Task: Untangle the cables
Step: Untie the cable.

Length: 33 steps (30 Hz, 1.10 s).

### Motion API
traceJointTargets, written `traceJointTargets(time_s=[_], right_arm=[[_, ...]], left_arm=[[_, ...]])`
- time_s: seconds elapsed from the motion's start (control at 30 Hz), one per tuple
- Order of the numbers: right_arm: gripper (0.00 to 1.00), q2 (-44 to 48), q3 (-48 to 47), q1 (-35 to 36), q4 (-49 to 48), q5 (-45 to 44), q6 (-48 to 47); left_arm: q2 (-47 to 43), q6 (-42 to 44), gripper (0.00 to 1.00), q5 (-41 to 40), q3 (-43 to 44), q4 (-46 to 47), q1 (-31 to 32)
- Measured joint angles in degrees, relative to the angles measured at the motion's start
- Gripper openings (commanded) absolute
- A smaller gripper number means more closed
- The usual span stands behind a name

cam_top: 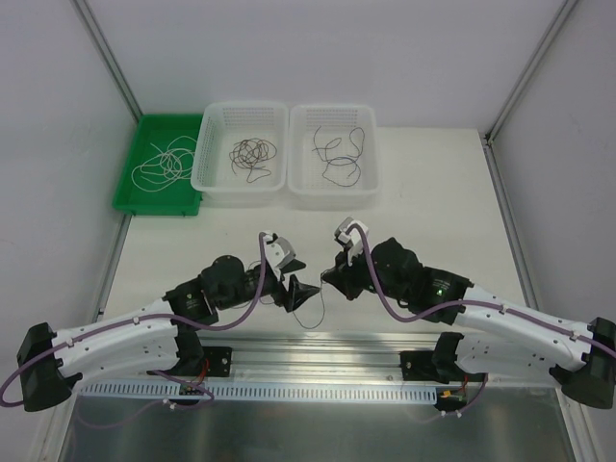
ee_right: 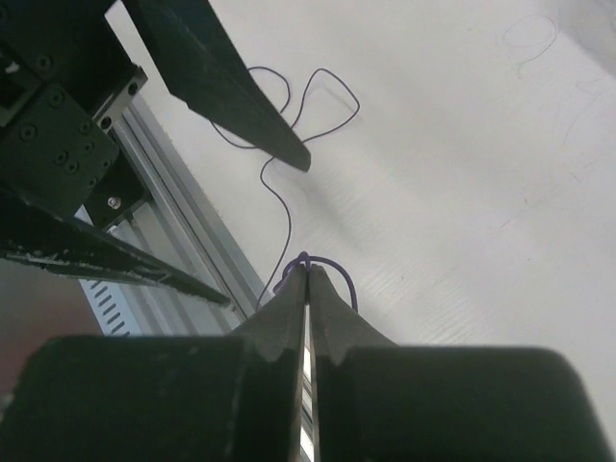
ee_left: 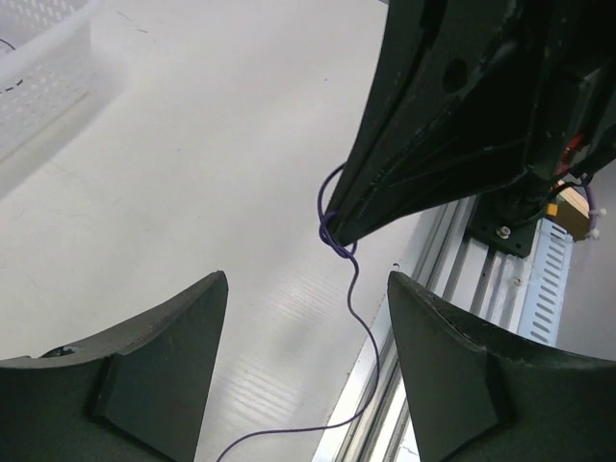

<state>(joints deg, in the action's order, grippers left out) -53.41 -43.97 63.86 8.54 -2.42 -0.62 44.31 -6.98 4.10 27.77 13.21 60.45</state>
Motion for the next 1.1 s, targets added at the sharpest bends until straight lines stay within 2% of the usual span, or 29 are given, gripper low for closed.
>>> traceJointTargets(time_s=[0.23, 0.37, 0.47, 0.5, 0.57, 0.6, 0.8, 1.1], right_arm=[[0.01, -0.8, 0.0, 0.0, 0.8, 3.4, -1.3], [0.01, -0.9, 0.0, -0.3, 1.1, 4.4, -2.2], [0.01, -0.9, 0.0, -0.5, 1.6, 4.8, -3.2], [0.01, -0.9, 0.0, -0.6, 1.6, 5.0, -3.5], [0.01, -0.7, 0.5, -0.9, 0.8, 5.4, -4.1], [0.01, -0.5, 0.8, -0.9, 0.6, 5.9, -4.3], [0.01, 0.9, 3.1, -1.6, 0.6, 9.4, -4.7], [0.01, 5.7, 7.5, -7.6, -5.4, 15.4, 1.5]], left_arm=[[2.1, 0.0, 0.65, -3.4, -0.6, 3.1, 0.0], [3.9, 0.1, 0.59, -3.4, -0.6, 4.9, 0.0], [5.1, 0.4, 0.39, -0.9, -0.6, 6.2, 0.0], [5.4, 0.6, 0.22, 0.5, -0.6, 6.7, 0.0], [5.6, 0.9, 0.04, 3.5, -0.8, 7.8, 0.0], [5.6, 1.3, 0.00, 4.6, -1.1, 8.4, 0.2], [5.6, 2.1, 0.00, 9.2, -3.8, 11.3, 0.2], [0.5, 1.9, 0.00, 9.3, -10.2, 21.4, -0.3]])
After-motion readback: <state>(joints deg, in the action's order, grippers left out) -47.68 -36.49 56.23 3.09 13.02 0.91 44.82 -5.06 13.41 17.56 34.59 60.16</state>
